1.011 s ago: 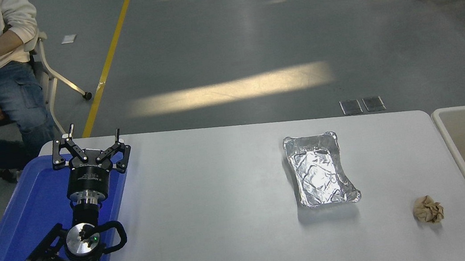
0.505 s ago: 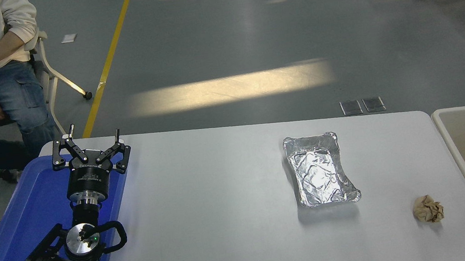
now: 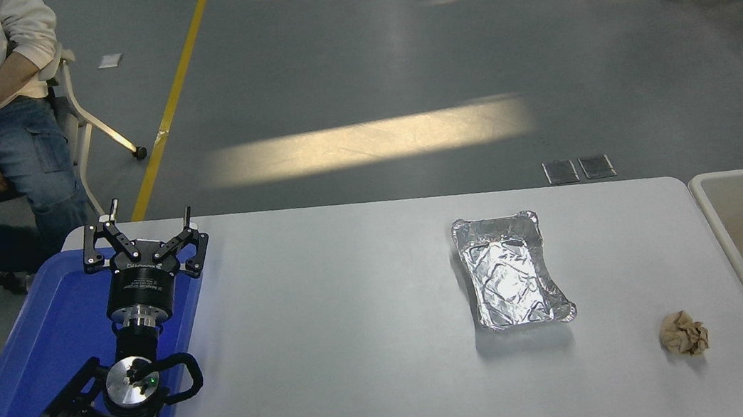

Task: Pick up paper cup place in dustbin

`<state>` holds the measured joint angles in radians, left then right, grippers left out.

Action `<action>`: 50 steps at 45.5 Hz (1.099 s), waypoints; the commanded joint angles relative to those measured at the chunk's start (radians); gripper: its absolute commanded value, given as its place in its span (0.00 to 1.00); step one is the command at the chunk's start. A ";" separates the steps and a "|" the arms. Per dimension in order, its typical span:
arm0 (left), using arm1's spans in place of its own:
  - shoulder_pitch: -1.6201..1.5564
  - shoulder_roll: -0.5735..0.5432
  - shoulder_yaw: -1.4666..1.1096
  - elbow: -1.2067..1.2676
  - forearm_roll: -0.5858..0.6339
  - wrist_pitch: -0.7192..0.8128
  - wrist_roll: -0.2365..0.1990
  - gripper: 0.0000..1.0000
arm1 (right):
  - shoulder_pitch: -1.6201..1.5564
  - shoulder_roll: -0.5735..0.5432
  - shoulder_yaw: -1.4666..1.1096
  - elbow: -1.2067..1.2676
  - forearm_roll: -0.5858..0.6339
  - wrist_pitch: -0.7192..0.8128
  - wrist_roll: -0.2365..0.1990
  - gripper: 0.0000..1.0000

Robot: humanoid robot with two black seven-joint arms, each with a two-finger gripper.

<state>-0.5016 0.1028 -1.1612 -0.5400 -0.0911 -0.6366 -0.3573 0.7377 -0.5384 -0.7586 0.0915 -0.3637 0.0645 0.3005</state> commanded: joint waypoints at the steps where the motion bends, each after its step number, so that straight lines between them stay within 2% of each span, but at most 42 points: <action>1: 0.000 0.000 0.000 0.000 -0.001 0.000 0.000 1.00 | 0.149 0.029 -0.007 0.005 -0.017 0.095 0.009 1.00; 13: 0.000 0.000 0.000 0.000 -0.001 0.000 0.000 1.00 | 0.316 0.034 -0.059 0.105 -0.087 0.100 0.009 1.00; 27: 0.000 0.000 0.000 0.000 -0.001 0.000 0.000 1.00 | 0.589 -0.023 -0.152 0.473 -0.147 0.087 0.006 1.00; 38: 0.000 0.000 0.000 0.000 -0.001 0.000 0.000 1.00 | 0.704 -0.017 -0.200 0.640 -0.165 0.086 0.003 1.00; 50: 0.000 0.000 0.000 0.000 -0.001 0.000 0.000 1.00 | 0.778 -0.012 -0.182 0.757 -0.317 0.097 -0.004 1.00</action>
<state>-0.5016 0.1027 -1.1612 -0.5399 -0.0919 -0.6366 -0.3575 1.4414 -0.5525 -0.9412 0.7370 -0.5766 0.1543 0.3014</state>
